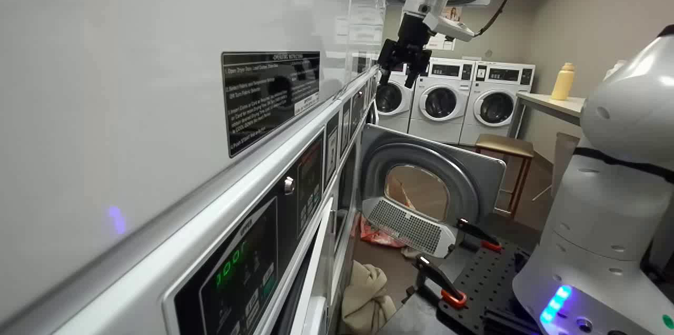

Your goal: Open the machine

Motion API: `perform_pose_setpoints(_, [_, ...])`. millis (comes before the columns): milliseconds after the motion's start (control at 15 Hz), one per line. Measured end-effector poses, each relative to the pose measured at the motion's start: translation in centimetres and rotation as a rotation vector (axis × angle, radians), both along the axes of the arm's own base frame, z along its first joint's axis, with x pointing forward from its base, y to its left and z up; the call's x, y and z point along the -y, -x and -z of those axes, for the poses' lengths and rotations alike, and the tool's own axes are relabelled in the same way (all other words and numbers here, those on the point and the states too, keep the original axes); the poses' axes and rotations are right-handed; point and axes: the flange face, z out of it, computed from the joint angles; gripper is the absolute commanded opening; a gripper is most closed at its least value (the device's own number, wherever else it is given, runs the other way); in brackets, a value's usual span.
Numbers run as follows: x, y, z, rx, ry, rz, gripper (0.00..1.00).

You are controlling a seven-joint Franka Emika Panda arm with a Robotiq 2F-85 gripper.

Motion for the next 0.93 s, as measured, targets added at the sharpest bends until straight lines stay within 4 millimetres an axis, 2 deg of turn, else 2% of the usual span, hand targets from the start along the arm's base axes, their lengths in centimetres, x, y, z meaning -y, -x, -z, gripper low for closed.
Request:
perform_pose_setpoints(267, [-0.3, -0.1, -0.2, 0.003, 0.006, -0.008, 1.00])
perform_pose_setpoints(400, [-1.1, -0.2, -1.2, 0.029, 0.026, -0.029, 1.00])
perform_pose_setpoints(667, [-4.6, 0.3, -4.7, 0.124, 0.089, -0.106, 1.00])
perform_pose_setpoints(933, [-7.9, 2.0, -9.0, 0.240, 0.188, -0.185, 1.00])
